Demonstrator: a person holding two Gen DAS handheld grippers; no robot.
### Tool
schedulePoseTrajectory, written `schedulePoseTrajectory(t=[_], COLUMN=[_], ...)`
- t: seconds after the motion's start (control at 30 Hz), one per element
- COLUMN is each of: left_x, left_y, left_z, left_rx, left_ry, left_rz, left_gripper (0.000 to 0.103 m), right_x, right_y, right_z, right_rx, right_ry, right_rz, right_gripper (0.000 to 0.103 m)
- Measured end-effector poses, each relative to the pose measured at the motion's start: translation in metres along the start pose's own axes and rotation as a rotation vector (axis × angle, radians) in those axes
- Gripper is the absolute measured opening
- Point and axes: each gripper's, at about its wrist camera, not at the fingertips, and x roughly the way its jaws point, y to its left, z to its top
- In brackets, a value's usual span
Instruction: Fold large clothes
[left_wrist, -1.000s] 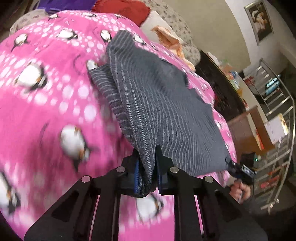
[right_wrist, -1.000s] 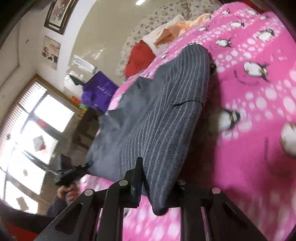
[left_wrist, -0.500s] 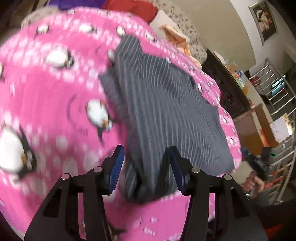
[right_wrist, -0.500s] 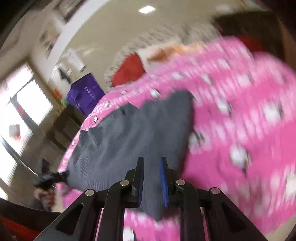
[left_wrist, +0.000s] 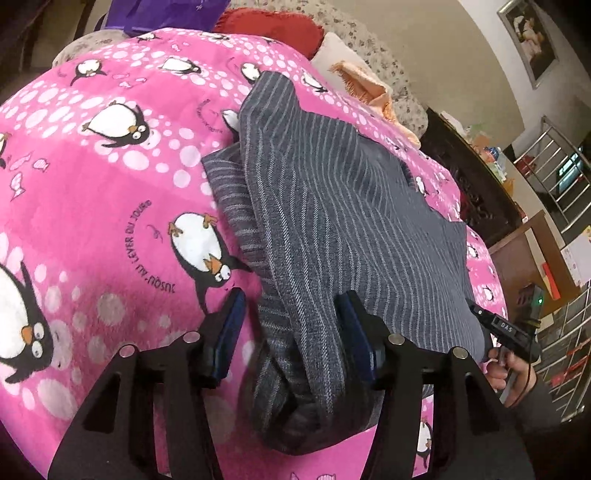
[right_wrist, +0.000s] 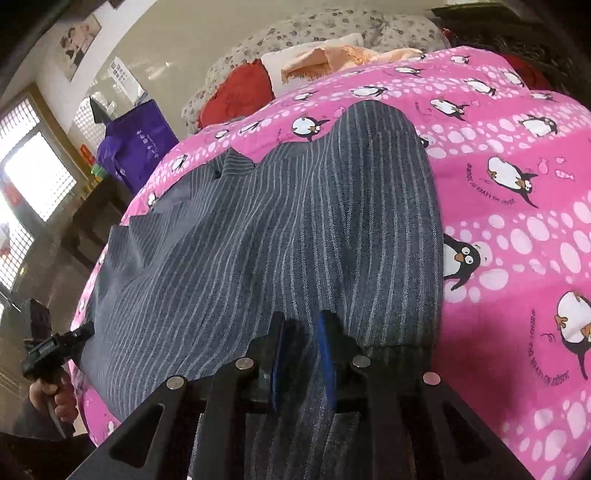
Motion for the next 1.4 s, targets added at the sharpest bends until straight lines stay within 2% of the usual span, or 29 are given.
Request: schedulePoseTrajectory(t=[0.03, 0.13, 0.2, 0.57, 0.63, 0.7, 0.73, 0.8, 0.87, 0.97, 1.03, 1.13, 1.2, 1.23, 1.3, 1.33, 1.4], left_x=[0.000, 0.002, 0.003, 0.003, -0.001, -0.015, -0.026, -0.045, -0.048, -0.030, -0.001, 0.039, 0.067, 0.079, 0.097, 0.101, 0.098], left_y=[0.000, -0.003, -0.008, -0.008, -0.007, -0.008, -0.010, -0.021, -0.039, -0.066, -0.084, -0.085, -0.076, -0.070, -0.057, -0.051, -0.041], left_z=[-0.001, -0.001, -0.002, -0.005, -0.001, 0.007, 0.014, 0.030, 0.047, 0.071, 0.091, 0.110, 0.116, 0.117, 0.112, 0.112, 0.112], left_rx=[0.000, -0.002, 0.010, 0.021, -0.002, -0.008, -0.010, 0.003, 0.054, 0.127, 0.185, 0.196, 0.169, 0.149, 0.096, 0.070, 0.024], left_ry=[-0.006, -0.032, -0.045, -0.077, -0.079, -0.137, -0.183, -0.255, -0.285, -0.291, -0.277, -0.233, -0.191, -0.167, -0.115, -0.100, -0.127], left_rz=[-0.003, -0.026, -0.027, -0.033, -0.005, 0.093, 0.118, 0.142, 0.117, 0.119, 0.165, 0.252, 0.322, 0.329, 0.325, 0.319, 0.277], left_gripper=[0.056, 0.067, 0.071, 0.072, 0.072, 0.071, 0.071, 0.071, 0.071, 0.072, 0.072, 0.072, 0.072, 0.072, 0.072, 0.072, 0.073], right_x=[0.000, 0.001, 0.002, 0.001, 0.001, 0.001, 0.000, -0.005, -0.012, -0.013, -0.005, 0.018, 0.037, 0.051, 0.068, 0.073, 0.073], right_y=[0.003, 0.010, 0.013, 0.014, 0.014, 0.016, 0.019, 0.026, 0.033, 0.045, 0.050, 0.050, 0.041, 0.035, 0.025, 0.017, 0.013], right_z=[0.001, 0.001, -0.002, -0.003, -0.002, 0.000, 0.004, 0.013, 0.024, 0.050, 0.066, 0.088, 0.096, 0.099, 0.099, 0.095, 0.094], right_rx=[-0.013, -0.042, -0.053, -0.061, -0.059, -0.065, -0.074, -0.093, -0.102, -0.094, -0.067, -0.031, -0.015, -0.022, -0.049, -0.039, -0.033], right_ry=[0.007, 0.007, 0.004, 0.007, 0.017, 0.032, 0.049, 0.042, -0.005, -0.086, -0.101, -0.094, -0.075, -0.063, -0.042, -0.058, -0.078], right_rz=[-0.007, -0.027, -0.025, -0.040, -0.041, -0.049, -0.062, -0.096, -0.123, -0.145, -0.163, -0.204, -0.237, -0.265, -0.279, -0.260, -0.236], right_gripper=[0.024, 0.028, 0.029, 0.029, 0.029, 0.029, 0.029, 0.029, 0.029, 0.029, 0.029, 0.030, 0.030, 0.030, 0.030, 0.031, 0.036])
